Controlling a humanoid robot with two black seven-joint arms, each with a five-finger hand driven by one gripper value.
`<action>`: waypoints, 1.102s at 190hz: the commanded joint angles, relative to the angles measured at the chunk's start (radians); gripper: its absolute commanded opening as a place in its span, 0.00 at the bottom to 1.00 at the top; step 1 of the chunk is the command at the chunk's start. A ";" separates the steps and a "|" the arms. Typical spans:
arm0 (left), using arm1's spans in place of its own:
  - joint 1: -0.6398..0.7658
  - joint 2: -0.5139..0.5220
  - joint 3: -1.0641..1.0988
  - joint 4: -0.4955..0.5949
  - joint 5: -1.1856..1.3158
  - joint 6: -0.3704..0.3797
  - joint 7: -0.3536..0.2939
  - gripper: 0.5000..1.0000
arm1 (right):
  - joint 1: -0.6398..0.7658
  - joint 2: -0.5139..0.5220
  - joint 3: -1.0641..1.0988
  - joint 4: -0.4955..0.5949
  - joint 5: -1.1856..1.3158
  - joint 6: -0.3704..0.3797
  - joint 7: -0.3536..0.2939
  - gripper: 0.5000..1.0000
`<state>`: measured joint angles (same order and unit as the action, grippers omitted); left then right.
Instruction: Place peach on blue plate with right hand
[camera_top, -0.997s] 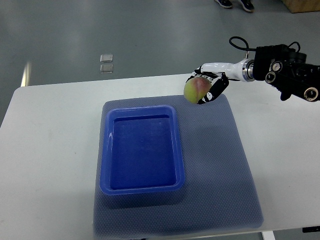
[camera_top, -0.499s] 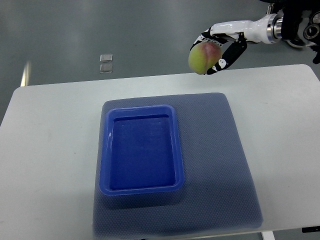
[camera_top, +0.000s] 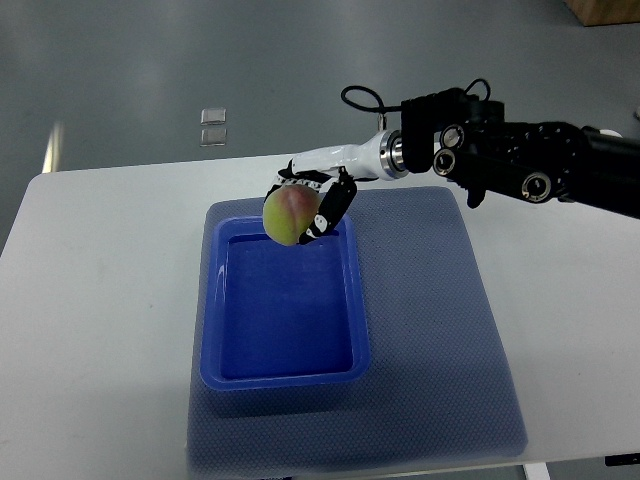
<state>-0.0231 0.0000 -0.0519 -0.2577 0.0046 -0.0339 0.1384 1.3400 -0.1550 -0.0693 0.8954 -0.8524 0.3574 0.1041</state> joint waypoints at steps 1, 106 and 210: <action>0.000 0.000 0.001 0.002 0.000 0.000 0.000 1.00 | -0.053 0.089 -0.004 -0.050 -0.007 -0.014 0.000 0.34; 0.000 0.000 0.001 0.002 0.000 0.000 0.000 1.00 | -0.153 0.155 -0.006 -0.168 -0.083 -0.044 0.002 0.78; 0.000 0.000 0.001 0.009 -0.002 0.000 0.000 1.00 | -0.093 0.091 0.217 -0.139 -0.051 -0.001 0.012 0.86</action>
<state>-0.0233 0.0000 -0.0506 -0.2488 0.0029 -0.0338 0.1383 1.2388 -0.0167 0.0430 0.7490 -0.9108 0.3487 0.1150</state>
